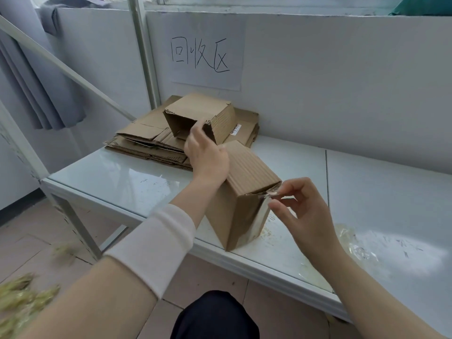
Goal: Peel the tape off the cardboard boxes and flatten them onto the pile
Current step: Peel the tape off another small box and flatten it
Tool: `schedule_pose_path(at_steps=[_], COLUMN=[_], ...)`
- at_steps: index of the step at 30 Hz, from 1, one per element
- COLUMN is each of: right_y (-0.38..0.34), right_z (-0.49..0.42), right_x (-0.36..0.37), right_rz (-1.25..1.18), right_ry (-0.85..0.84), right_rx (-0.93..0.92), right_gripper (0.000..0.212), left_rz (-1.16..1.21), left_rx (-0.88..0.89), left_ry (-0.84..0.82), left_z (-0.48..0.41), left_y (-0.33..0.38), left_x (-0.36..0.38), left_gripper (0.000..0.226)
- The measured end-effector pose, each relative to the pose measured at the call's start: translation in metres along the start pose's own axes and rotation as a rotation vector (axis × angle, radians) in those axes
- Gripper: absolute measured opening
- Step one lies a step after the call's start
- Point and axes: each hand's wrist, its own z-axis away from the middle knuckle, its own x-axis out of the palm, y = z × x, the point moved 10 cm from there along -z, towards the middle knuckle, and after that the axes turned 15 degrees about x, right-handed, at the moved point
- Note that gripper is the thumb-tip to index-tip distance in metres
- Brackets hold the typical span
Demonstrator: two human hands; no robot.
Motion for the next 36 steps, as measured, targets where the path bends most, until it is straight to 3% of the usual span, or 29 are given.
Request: schedule_pose_path(at_steps=[2, 3, 5, 7, 13, 19, 23, 26, 28, 31, 34, 36], right_y=[0.004, 0.004, 0.002, -0.004, -0.002, 0.012, 0.017, 0.016, 0.013, 0.01, 0.014, 0.021], right_z=[-0.003, -0.003, -0.001, 0.006, 0.026, 0.027, 0.021, 0.018, 0.019, 0.015, 0.009, 0.007], right_x=[0.003, 0.005, 0.01, 0.013, 0.008, 0.004, -0.001, -0.003, -0.001, -0.005, -0.023, -0.04], right_rz=[-0.085, -0.103, -0.1, -0.061, 0.135, 0.094, 0.01, 0.038, 0.031, 0.014, -0.004, -0.012], right_ry=[0.021, 0.028, 0.033, 0.04, 0.146, 0.101, 0.101, 0.074, 0.024, 0.029, 0.089, 0.128], right_rx=[0.038, 0.041, 0.001, -0.084, -0.275, -0.157, -0.037, -0.021, -0.019, 0.013, 0.068, 0.102], right_gripper=[0.02, 0.019, 0.02, 0.019, 0.01, 0.027, 0.02, 0.018, 0.015, 0.024, 0.023, 0.021], left_rz=[-0.077, -0.078, -0.125, -0.233, -0.276, -0.302, -0.257, -0.468, -0.599, -0.596, -0.437, -0.229], left_rx=[0.47, 0.621, 0.736, 0.725, 0.647, 0.686, 0.816, 0.918, 1.013, 1.039, 0.97, 0.848], left_ry=[-0.254, -0.446, -0.757, -0.871, -0.895, -0.902, -1.093, -1.256, -1.247, -1.191, -1.106, -0.932], left_z=[-0.002, 0.008, 0.029, 0.036, 0.035, 0.038, 0.056, 0.067, 0.067, 0.063, 0.054, 0.033], left_y=[0.051, 0.066, 0.071, 0.062, 0.054, 0.063, 0.072, 0.067, 0.069, 0.075, 0.077, 0.081], left_x=[0.012, 0.024, 0.041, 0.045, 0.044, 0.05, 0.049, 0.045, 0.045, 0.045, 0.032, 0.008], left_gripper=[0.047, 0.04, 0.029, 0.028, 0.026, 0.03, 0.074, 0.099, 0.097, 0.083, 0.074, 0.063])
